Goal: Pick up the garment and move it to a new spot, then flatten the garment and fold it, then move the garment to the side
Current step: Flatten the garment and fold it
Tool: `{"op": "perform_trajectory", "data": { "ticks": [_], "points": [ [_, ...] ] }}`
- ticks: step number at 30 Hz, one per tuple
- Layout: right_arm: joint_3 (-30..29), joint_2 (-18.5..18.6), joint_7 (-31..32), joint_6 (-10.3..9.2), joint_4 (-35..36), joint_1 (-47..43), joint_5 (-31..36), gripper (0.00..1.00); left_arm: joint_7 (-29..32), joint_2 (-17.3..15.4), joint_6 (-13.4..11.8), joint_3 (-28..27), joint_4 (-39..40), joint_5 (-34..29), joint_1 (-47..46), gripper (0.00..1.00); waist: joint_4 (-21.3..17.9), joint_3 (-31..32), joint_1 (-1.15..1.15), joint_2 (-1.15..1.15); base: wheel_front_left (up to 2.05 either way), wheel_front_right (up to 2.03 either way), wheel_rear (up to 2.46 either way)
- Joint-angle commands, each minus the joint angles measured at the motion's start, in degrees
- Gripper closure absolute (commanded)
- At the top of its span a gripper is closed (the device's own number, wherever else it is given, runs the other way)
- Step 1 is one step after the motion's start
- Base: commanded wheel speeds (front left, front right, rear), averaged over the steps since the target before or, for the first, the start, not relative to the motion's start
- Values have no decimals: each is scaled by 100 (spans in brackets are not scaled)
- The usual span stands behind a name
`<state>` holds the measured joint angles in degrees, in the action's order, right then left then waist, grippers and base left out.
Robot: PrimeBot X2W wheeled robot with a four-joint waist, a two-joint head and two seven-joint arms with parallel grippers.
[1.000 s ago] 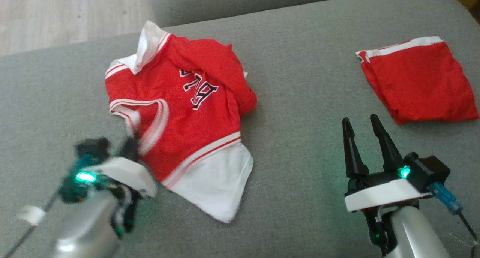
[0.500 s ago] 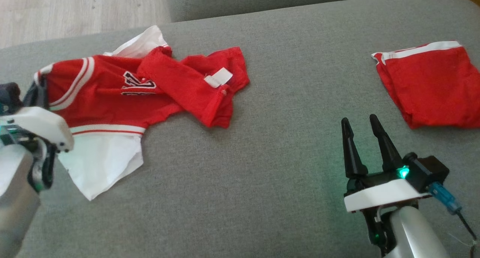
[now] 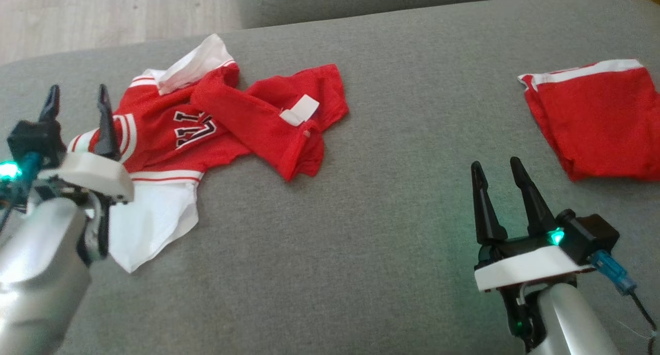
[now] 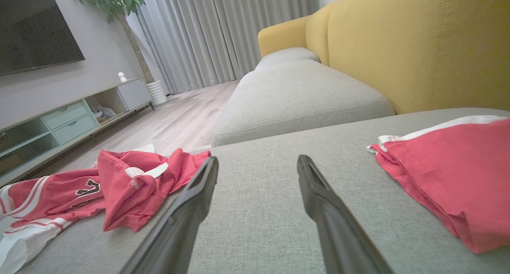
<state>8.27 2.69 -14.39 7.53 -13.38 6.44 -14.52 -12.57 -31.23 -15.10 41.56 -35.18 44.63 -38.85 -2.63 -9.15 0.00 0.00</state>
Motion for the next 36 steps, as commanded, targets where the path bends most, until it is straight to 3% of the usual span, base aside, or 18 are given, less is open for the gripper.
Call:
{"op": "perform_trajectory", "data": {
  "ticks": [1, 11, 16, 30, 36],
  "points": [
    [116, 19, -61, -4, 196, 165, 52, 0, -92, -220, -80, -317, 176, 11, -75, 0, 47, 26, 0, 0, 0, 0, 0],
    [92, 19, -61, -4, 204, 78, 127, 0, -240, 66, -664, -711, 1772, -536, 1115, 0, 388, 180, 0, 0, 0, 0, 0],
    [97, 19, -61, -4, 199, 60, 159, 0, -241, 307, -789, -865, 2339, -918, 1741, 0, 494, 198, 0, 0, 0, 0, 0],
    [193, 19, -45, -4, 179, 474, 609, 0, -242, 1092, -368, -1163, 2477, -1577, 2137, 0, 962, -54, 0, 0, 0, 0, 0],
    [587, 19, 424, -4, -135, 1276, 534, 0, -242, 1466, -128, -1238, 2301, -1763, 2042, 0, 1290, -333, 0, 0, 0, 0, 0]
  ]
}}
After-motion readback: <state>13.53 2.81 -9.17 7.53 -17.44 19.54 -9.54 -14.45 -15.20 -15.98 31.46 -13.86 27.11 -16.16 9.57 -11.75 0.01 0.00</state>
